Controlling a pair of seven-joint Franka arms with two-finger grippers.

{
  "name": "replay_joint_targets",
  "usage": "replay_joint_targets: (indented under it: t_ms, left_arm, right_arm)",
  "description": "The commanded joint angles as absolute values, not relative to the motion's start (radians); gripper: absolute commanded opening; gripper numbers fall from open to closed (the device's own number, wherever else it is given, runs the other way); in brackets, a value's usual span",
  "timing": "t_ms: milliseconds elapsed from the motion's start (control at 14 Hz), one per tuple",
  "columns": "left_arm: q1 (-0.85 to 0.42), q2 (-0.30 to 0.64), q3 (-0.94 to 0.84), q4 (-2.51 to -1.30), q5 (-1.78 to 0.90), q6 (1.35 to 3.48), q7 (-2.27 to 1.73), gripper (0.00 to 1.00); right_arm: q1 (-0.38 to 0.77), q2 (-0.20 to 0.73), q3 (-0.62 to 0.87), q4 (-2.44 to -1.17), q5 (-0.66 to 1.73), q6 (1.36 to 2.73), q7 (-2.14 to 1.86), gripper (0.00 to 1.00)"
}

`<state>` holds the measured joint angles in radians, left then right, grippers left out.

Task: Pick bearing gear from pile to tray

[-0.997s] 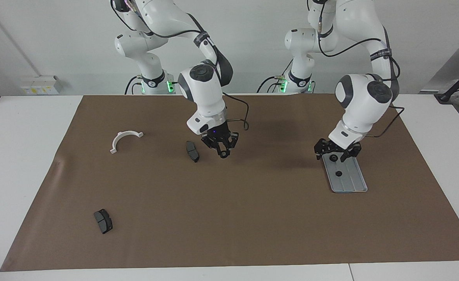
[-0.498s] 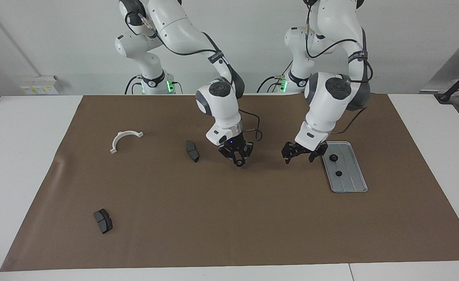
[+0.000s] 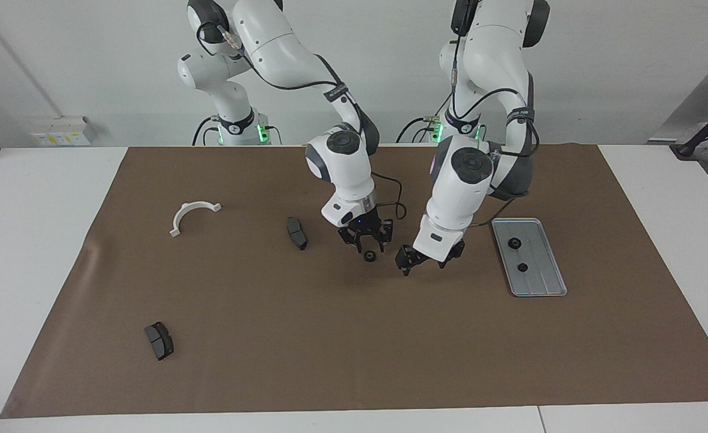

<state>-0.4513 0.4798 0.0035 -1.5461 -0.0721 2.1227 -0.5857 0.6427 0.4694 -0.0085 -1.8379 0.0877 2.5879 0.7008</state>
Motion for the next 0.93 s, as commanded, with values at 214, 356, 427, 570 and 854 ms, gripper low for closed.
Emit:
replay_joint_targets:
  t_ms: [214,356,427,570,854]
  left_arm:
    - [-0.555,0.531,0.021,-1.508,-0.071,2.108,-0.676,0.90]
    - [-0.581,0.528,0.021,-1.526,-0.069,2.126,-0.683,0.83]
    - [-0.594,0.528,0.021,-1.543,-0.069,2.137,-0.683,0.79]
    - [-0.639,0.515,0.025,-1.633,-0.066,2.213,-0.690,0.74]
    - [-0.682,0.532,0.025,-1.674,-0.066,2.249,-0.698,0.74]
  right_arm:
    - [0.505,0.313,-0.015,-1.838,0.080,2.403,0.548,1.00]
    - [0.441,0.258,-0.015,-1.838,0.080,2.315,0.447,1.00]
    - [0.408,0.233,-0.015,-1.838,0.080,2.271,0.401,1.00]
    - [0.353,0.197,-0.017,-1.838,0.078,2.191,0.329,1.00]
    - [0.204,0.097,-0.015,-1.835,0.014,2.074,0.250,1.00]
